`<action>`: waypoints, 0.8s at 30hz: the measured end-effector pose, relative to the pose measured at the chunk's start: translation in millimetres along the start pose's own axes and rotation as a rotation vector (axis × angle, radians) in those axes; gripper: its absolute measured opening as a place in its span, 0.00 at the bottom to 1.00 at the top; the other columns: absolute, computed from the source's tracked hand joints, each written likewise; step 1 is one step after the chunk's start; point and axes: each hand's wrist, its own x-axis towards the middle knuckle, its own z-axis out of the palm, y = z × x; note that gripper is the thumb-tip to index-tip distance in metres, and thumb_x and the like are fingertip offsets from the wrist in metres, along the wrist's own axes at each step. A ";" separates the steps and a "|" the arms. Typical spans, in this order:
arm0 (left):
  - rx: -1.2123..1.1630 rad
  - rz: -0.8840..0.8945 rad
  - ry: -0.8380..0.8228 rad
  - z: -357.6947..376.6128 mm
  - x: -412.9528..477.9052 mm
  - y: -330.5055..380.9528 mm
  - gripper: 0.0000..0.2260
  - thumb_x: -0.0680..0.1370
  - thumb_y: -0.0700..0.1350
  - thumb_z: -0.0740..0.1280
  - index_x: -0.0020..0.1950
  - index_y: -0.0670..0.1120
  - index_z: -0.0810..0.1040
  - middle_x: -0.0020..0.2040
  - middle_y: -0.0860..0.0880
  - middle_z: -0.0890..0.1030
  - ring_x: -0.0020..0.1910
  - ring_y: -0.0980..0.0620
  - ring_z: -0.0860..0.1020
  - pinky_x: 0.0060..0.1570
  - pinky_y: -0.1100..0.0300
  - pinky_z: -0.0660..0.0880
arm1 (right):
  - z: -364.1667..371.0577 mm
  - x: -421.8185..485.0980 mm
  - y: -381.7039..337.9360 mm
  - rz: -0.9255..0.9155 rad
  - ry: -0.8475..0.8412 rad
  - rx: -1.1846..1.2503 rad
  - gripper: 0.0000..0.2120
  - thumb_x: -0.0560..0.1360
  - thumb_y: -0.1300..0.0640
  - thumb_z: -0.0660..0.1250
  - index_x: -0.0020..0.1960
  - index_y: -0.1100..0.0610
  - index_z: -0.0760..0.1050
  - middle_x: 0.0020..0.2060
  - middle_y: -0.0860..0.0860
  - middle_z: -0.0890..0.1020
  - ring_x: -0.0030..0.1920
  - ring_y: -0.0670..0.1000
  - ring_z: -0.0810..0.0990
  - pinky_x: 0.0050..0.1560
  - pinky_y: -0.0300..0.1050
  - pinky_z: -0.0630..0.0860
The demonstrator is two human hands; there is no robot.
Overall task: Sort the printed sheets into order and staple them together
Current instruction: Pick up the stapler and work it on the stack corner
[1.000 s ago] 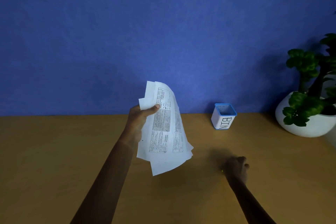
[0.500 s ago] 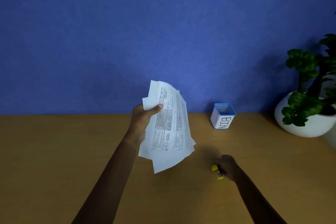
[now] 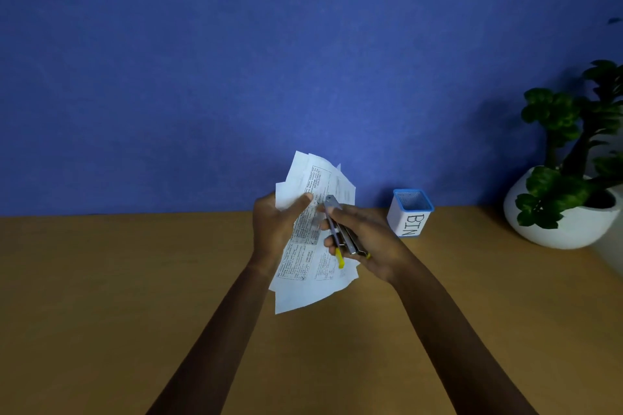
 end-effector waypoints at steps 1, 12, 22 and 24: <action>0.014 0.022 -0.007 0.3 -0.9 0.4 0.09 0.73 0.39 0.69 0.51 0.37 0.80 0.49 0.41 0.83 0.45 0.43 0.81 0.43 0.56 0.77 | 4.6 -1.3 -3.7 -0.023 0.003 -0.019 0.08 0.77 0.56 0.62 0.44 0.56 0.78 0.29 0.46 0.84 0.27 0.45 0.81 0.28 0.36 0.78; -0.009 0.070 -0.108 1.1 -4.7 6.8 0.04 0.75 0.41 0.66 0.44 0.49 0.79 0.41 0.51 0.82 0.32 0.63 0.81 0.31 0.74 0.75 | 11.3 -5.2 -17.2 -0.065 0.031 -0.104 0.08 0.77 0.55 0.63 0.42 0.54 0.78 0.27 0.46 0.84 0.26 0.46 0.82 0.27 0.35 0.77; 0.010 0.096 -0.057 6.4 -5.7 5.6 0.06 0.74 0.40 0.67 0.50 0.43 0.80 0.45 0.48 0.82 0.37 0.57 0.81 0.33 0.73 0.76 | 10.3 -7.0 -24.4 -0.005 0.054 -0.070 0.09 0.77 0.58 0.63 0.40 0.57 0.78 0.30 0.51 0.83 0.25 0.47 0.82 0.25 0.35 0.77; 0.027 0.101 -0.051 6.2 -6.0 6.2 0.05 0.74 0.39 0.67 0.49 0.44 0.80 0.45 0.48 0.82 0.39 0.57 0.81 0.35 0.70 0.77 | 10.7 -7.7 -24.9 0.010 0.061 -0.075 0.08 0.77 0.58 0.63 0.41 0.58 0.78 0.33 0.53 0.83 0.25 0.47 0.81 0.25 0.35 0.77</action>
